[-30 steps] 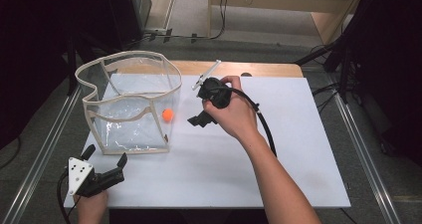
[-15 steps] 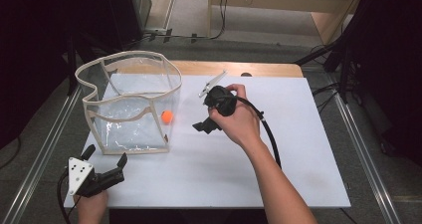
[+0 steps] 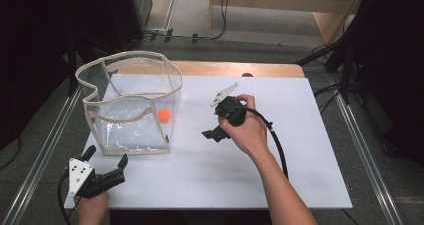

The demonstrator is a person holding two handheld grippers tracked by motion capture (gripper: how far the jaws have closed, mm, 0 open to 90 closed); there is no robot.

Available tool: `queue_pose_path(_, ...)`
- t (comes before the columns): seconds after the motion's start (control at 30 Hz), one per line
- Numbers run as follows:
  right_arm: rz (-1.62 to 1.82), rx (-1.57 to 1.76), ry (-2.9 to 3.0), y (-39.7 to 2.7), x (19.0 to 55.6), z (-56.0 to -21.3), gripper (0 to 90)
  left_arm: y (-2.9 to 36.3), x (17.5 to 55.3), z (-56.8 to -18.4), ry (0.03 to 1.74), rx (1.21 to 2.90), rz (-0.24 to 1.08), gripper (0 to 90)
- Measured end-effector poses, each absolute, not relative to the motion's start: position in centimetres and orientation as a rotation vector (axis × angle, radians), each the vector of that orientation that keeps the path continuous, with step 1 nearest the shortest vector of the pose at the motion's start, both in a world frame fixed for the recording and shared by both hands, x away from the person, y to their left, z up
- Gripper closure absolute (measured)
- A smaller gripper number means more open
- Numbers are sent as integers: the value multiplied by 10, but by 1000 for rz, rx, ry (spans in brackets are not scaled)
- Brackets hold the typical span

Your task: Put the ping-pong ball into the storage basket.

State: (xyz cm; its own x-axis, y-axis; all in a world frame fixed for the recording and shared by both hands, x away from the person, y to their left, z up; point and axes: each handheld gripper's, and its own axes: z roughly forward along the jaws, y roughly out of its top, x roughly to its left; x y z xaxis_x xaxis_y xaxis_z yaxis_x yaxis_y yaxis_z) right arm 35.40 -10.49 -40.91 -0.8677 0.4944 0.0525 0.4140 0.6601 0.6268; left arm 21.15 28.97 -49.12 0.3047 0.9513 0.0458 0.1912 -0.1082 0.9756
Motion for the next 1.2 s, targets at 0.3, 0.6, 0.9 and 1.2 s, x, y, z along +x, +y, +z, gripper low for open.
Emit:
queue_pose_path(0.3,1009,814,2735,-119,346,-425,0,290,211,-491,1083,1546,928,0)
queue_pose_path(0.6,1047,845,2716,-134,339,-434,0,290,211,-491,1082,1547,928,0)
queue_pose_path(0.9,1078,873,2689,-145,331,-442,0,290,211,-491,1081,1545,925,0)
queue_pose_path(1.2,1113,915,2672,-157,325,-456,0,290,211,-491,1080,1547,925,0)
